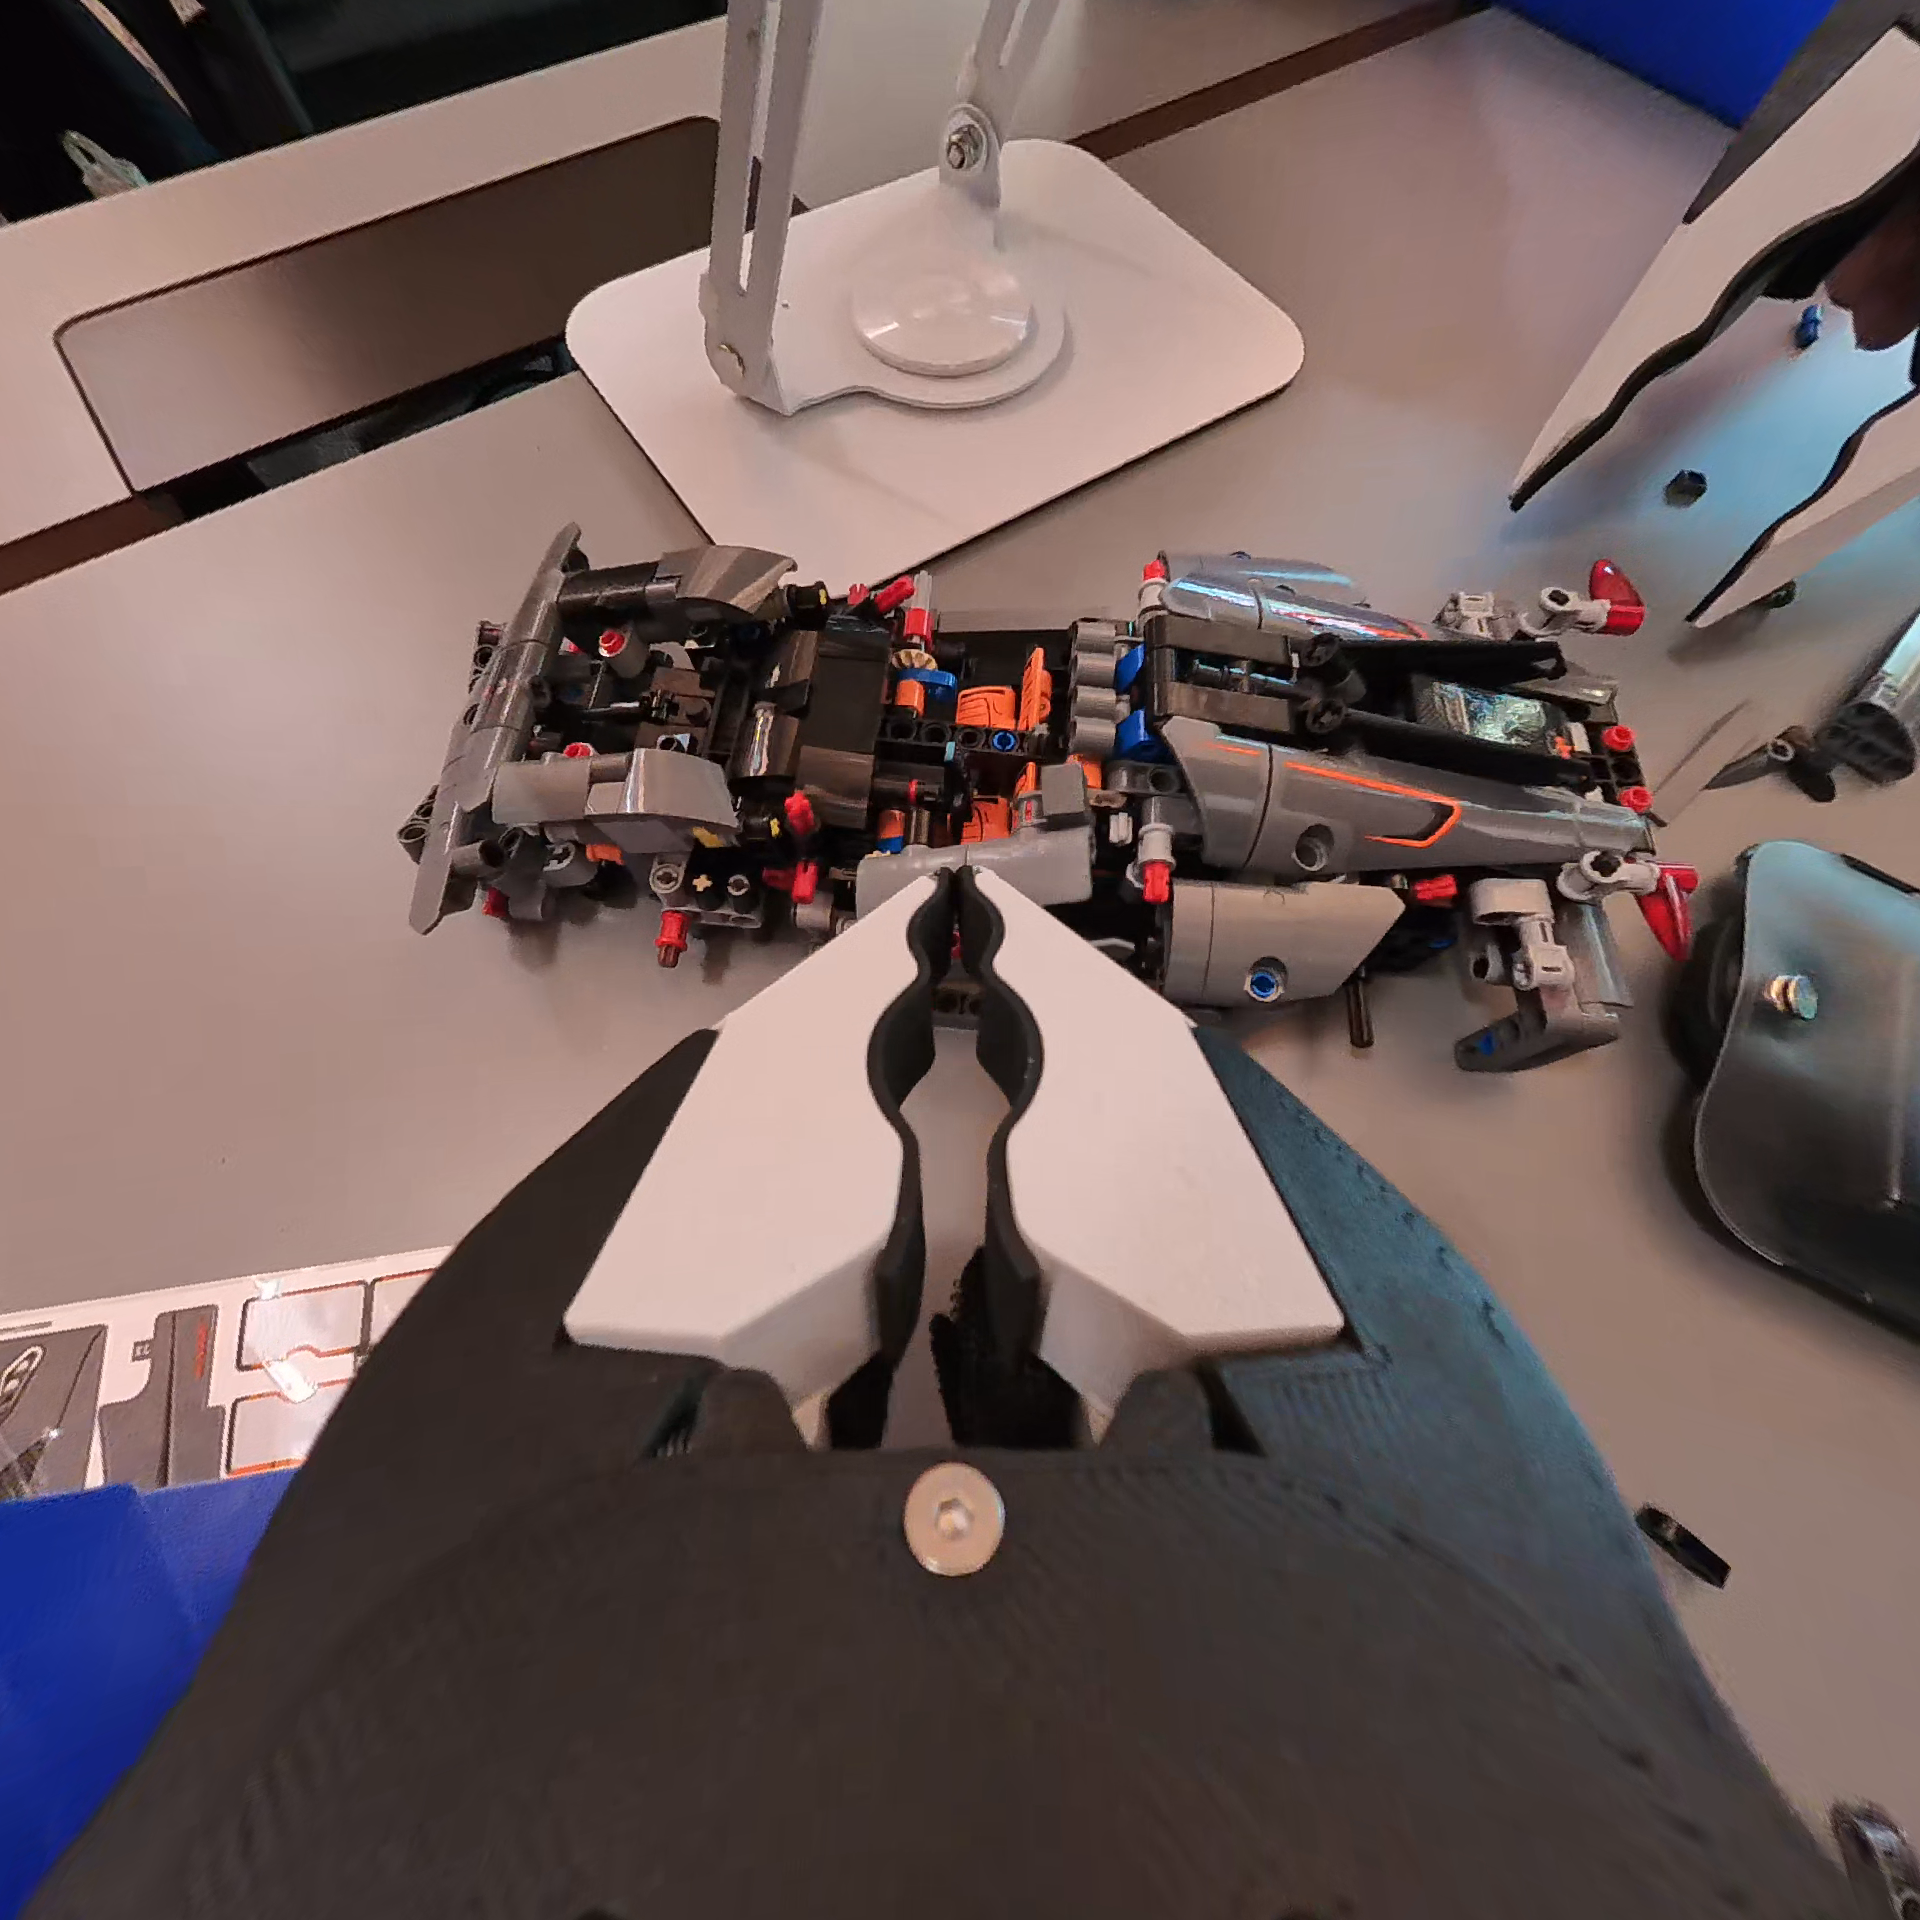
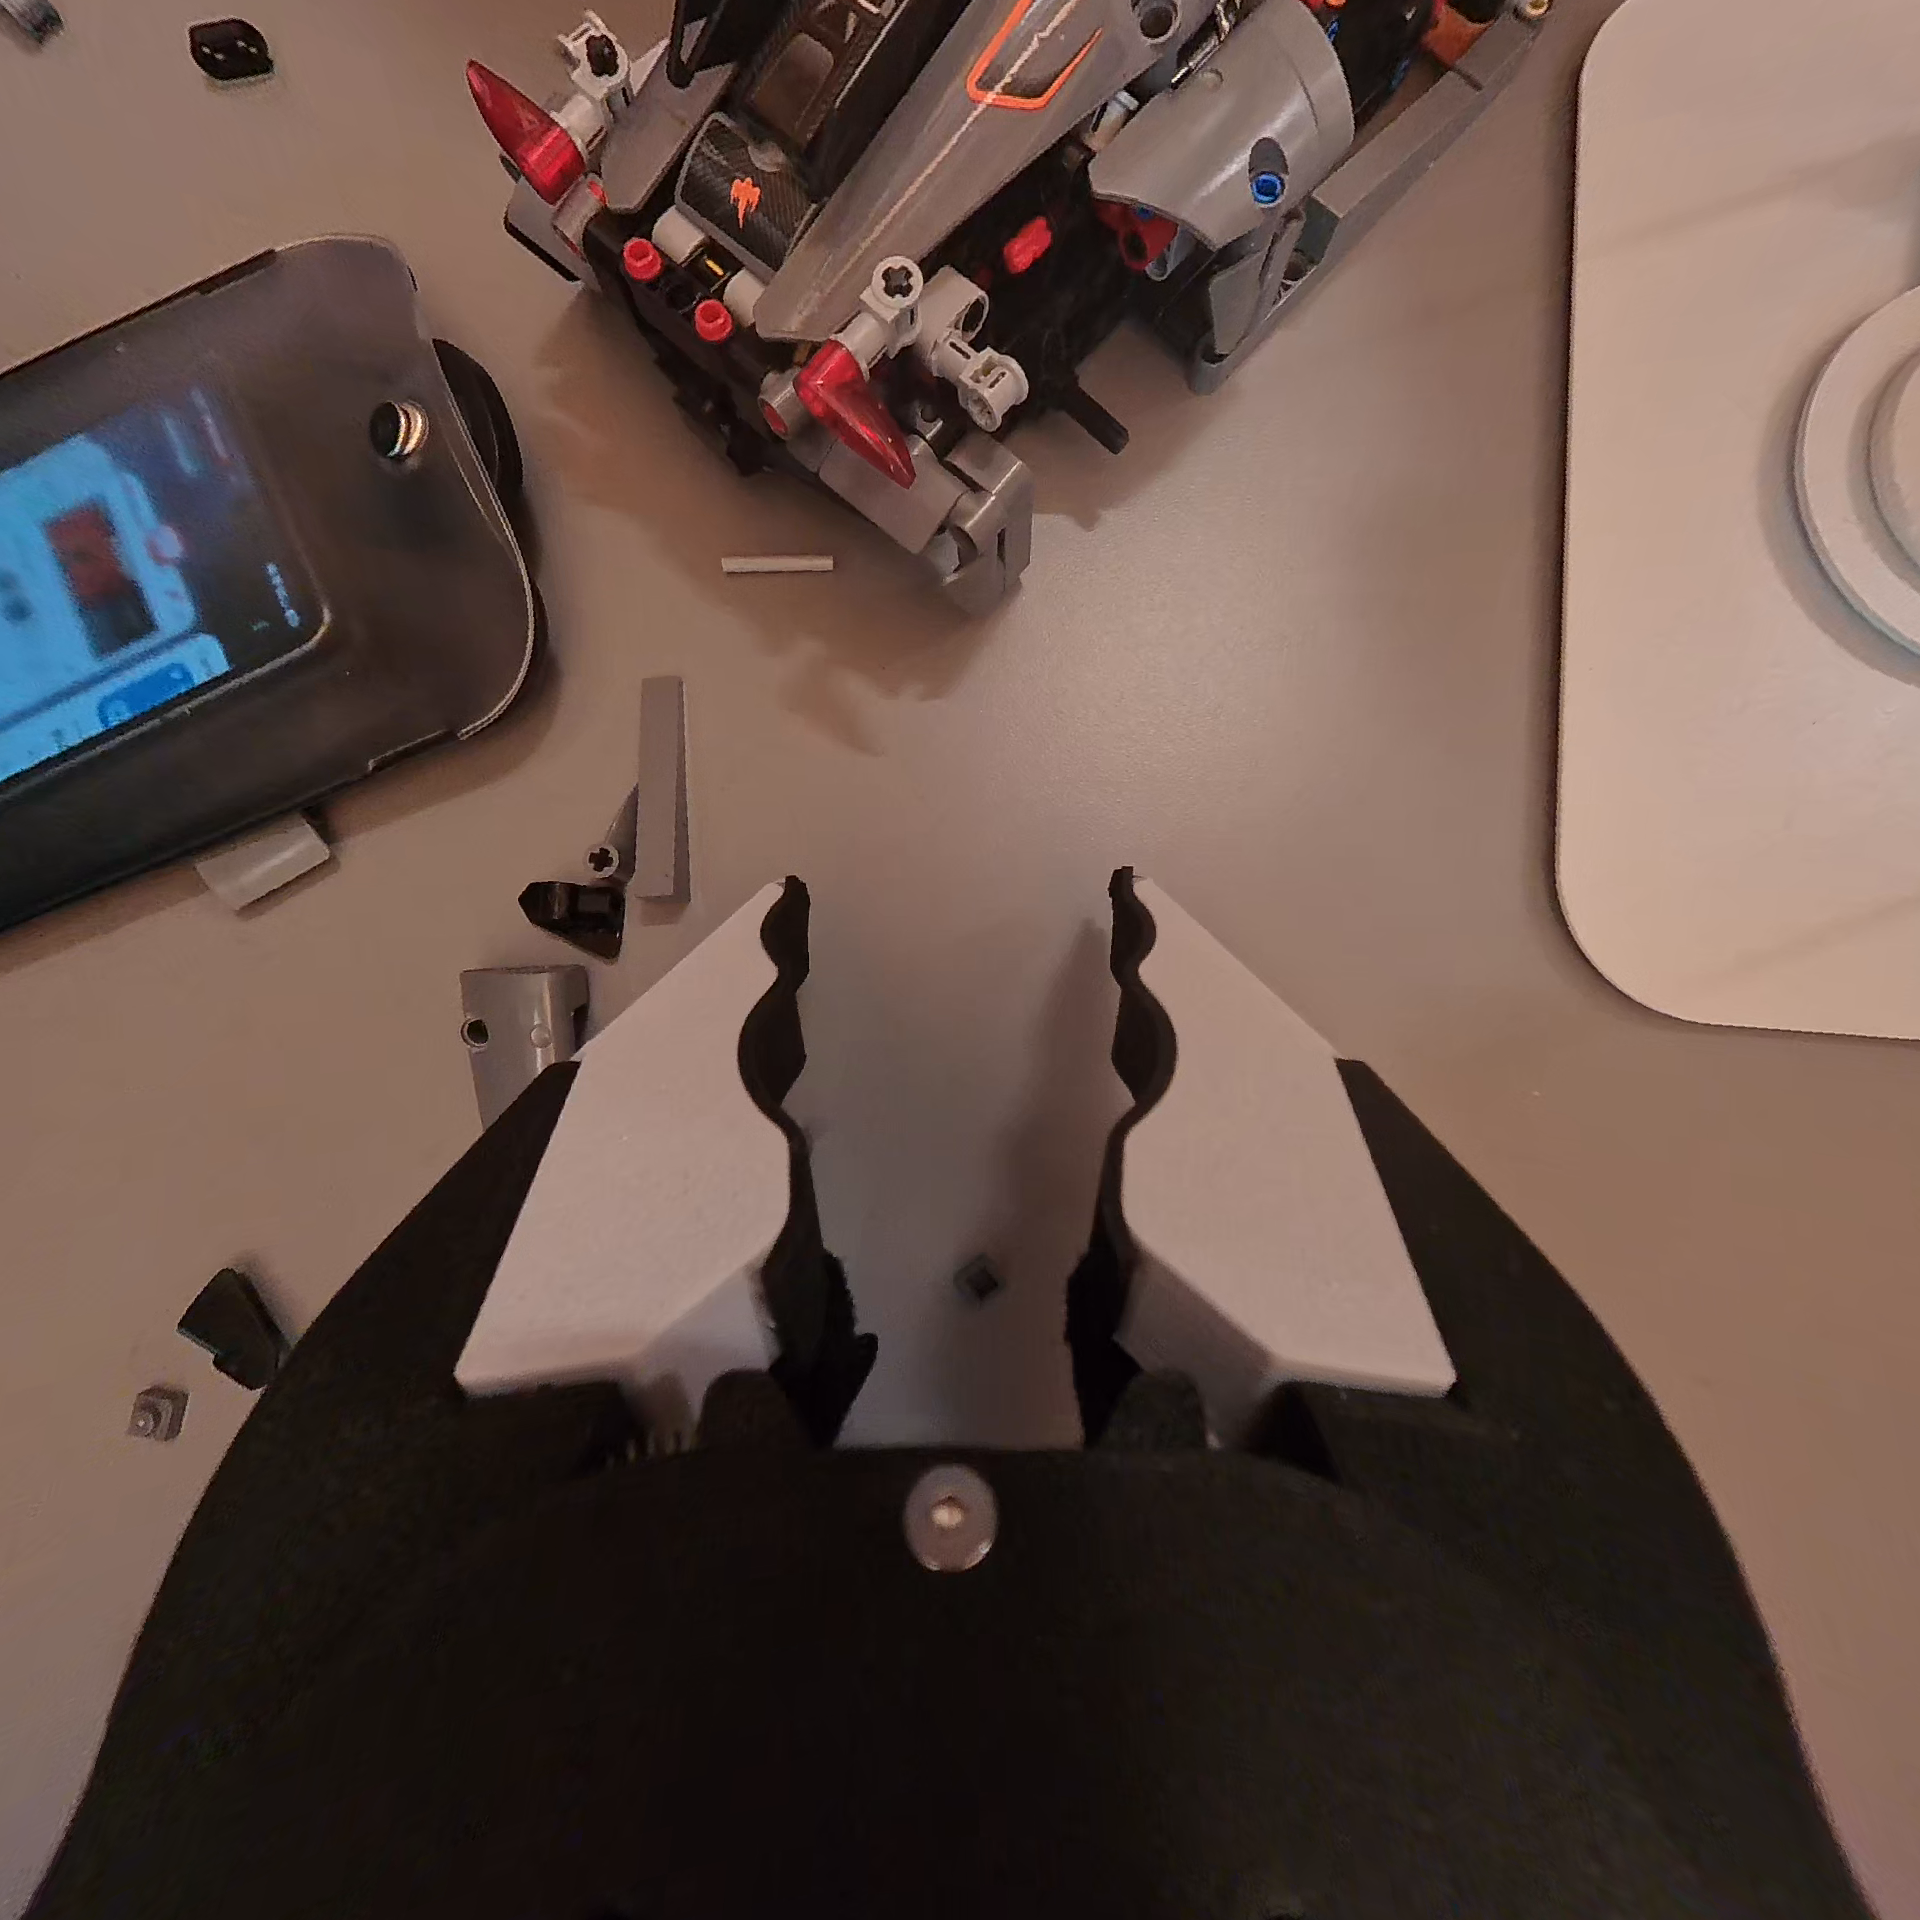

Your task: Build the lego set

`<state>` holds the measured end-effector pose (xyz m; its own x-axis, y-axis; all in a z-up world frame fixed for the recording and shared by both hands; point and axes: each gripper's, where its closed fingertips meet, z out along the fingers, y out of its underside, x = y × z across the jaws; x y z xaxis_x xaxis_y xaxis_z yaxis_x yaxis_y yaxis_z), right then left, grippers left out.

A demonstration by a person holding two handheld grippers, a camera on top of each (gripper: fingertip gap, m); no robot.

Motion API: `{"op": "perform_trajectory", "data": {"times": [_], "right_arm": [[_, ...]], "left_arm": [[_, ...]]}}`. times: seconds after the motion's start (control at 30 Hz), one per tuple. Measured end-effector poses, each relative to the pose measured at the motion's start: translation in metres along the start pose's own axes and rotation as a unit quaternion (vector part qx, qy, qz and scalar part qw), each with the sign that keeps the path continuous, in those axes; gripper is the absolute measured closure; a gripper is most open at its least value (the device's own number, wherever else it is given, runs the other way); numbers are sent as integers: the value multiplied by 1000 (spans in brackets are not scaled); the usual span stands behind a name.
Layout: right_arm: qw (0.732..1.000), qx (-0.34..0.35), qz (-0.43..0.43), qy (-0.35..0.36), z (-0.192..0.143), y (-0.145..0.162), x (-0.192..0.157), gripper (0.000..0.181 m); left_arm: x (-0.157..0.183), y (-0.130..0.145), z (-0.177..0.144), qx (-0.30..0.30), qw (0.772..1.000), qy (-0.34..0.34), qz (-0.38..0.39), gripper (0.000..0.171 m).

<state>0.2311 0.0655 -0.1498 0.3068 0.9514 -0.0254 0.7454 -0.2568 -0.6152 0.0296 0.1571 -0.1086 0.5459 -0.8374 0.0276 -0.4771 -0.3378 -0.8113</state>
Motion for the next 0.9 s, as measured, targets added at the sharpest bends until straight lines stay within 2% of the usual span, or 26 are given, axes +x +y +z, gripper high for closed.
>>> {"op": "perform_trajectory", "data": {"times": [0.23, 0.53, 0.77, 0.9], "right_arm": [[1000, -3, 0, -1, 1, 1, -1, 124], [1000, -3, -1, -2, 1, 0, -1, 124], [1000, -1, -1, 0, 0, 0, -1, 124], [1000, -3, -2, -1, 1, 0, -1, 124]], "left_arm": [[3, 5, 2, -15, 1000, -2, 22, 171], [5, 7, 2, -15, 1000, 2, 15, 171], [11, -3, -3, 5, 1000, 18, 10, 171], [17, 1, 3, -24, 999, 13, 37, 171]]}}
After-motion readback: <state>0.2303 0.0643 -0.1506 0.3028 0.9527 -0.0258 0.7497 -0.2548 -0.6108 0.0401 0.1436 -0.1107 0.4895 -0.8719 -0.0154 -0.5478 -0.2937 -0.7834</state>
